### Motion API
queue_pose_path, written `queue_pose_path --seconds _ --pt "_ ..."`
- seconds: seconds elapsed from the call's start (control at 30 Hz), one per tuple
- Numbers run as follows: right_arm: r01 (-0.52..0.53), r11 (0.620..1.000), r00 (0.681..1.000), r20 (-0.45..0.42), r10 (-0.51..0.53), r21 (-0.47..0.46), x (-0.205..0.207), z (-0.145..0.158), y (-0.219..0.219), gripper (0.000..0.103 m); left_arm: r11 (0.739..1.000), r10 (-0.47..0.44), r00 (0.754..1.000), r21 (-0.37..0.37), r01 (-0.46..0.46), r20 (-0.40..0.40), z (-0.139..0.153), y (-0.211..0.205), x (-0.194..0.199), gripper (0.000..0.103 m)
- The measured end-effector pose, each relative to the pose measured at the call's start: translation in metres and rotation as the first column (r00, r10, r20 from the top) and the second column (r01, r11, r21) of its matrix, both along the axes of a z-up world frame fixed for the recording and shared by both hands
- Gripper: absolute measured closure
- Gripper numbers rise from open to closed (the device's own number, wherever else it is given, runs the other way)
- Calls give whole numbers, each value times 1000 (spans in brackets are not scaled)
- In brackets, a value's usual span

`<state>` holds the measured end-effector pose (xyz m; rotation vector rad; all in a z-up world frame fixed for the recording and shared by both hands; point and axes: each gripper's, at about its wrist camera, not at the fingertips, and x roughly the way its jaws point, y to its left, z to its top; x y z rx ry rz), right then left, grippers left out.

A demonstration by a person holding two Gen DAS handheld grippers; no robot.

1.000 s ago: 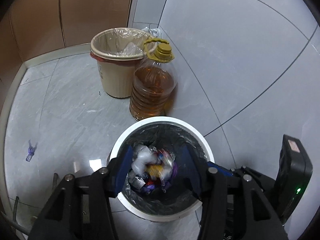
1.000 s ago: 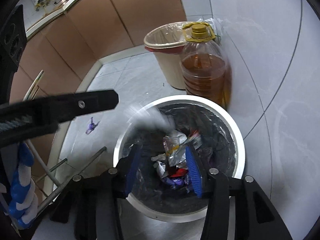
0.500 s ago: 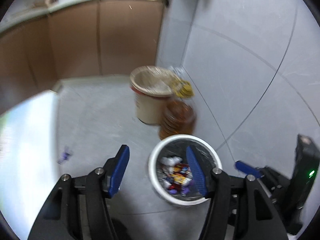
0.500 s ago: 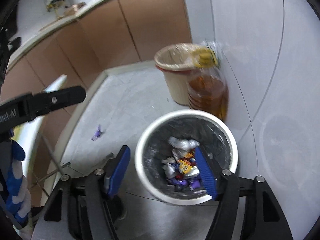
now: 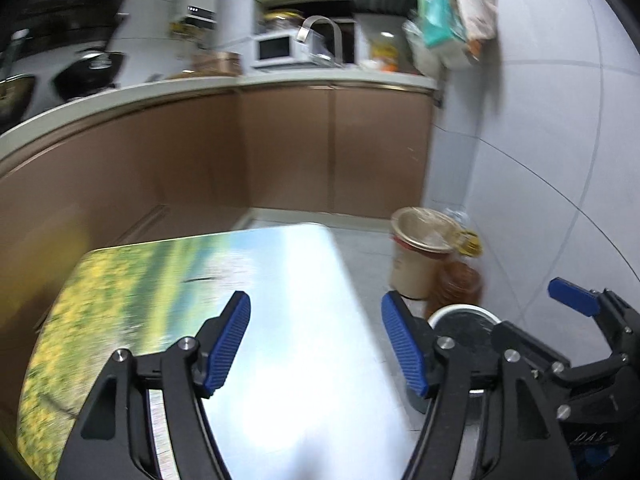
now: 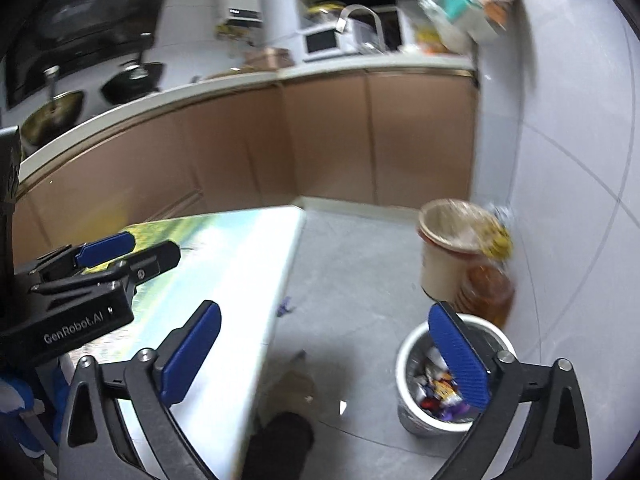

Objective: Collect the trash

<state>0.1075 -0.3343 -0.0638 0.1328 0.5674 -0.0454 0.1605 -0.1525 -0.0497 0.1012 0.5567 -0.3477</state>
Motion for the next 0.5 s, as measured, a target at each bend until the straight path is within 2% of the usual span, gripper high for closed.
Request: queue_pose_path --seconds 0.1,0.23,0.5 --pt "-35 999 999 14 35 -20 -4 9 24 0 998 70 997 -8 -70 31 11 38 -14 32" --pt "-69 997 997 28 70 -35 -11 21 52 0 985 173 981 -18 -172 87 23 84 -36 26" --pt "-98 992 993 60 102 -75 -21 32 92 0 950 312 939 -44 -309 146 38 139 -72 19"
